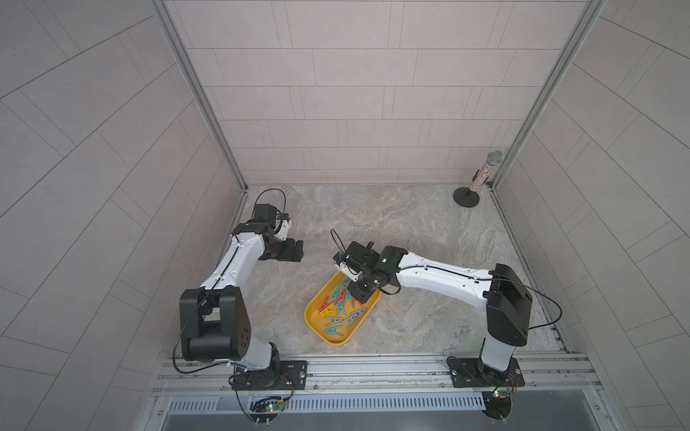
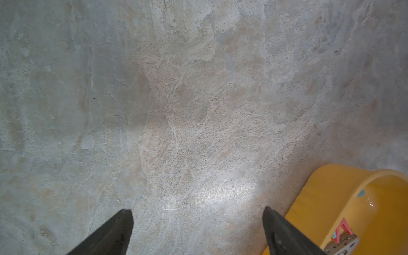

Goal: Take the clothespins out of the storage box
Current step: Pick up the clothespin from the storage box, then place the clothespin at the center of the board.

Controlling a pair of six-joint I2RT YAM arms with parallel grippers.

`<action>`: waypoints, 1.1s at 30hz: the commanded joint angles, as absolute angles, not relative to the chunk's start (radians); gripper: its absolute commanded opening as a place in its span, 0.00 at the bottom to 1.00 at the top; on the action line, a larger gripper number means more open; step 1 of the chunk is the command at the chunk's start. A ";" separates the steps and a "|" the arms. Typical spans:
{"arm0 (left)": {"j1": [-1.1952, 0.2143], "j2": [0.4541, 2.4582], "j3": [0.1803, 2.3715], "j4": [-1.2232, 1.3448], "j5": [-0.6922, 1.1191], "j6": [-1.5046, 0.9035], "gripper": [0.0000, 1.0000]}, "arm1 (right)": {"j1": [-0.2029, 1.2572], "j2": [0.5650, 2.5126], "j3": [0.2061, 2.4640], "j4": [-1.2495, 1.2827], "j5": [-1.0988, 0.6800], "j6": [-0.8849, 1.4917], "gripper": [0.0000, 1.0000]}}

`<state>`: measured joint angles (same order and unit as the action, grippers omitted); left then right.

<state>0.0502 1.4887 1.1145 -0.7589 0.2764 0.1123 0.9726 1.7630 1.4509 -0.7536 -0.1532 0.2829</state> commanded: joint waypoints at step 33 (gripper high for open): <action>0.051 1.492 1.135 -0.772 0.307 0.121 1.00 | 0.454 2.624 2.549 -1.096 0.165 0.317 0.10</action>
<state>0.0502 1.4891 1.1145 -0.7601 0.2962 0.1127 0.4614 2.6106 2.5172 -1.0584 0.1406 0.3073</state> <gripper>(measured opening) 0.998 0.135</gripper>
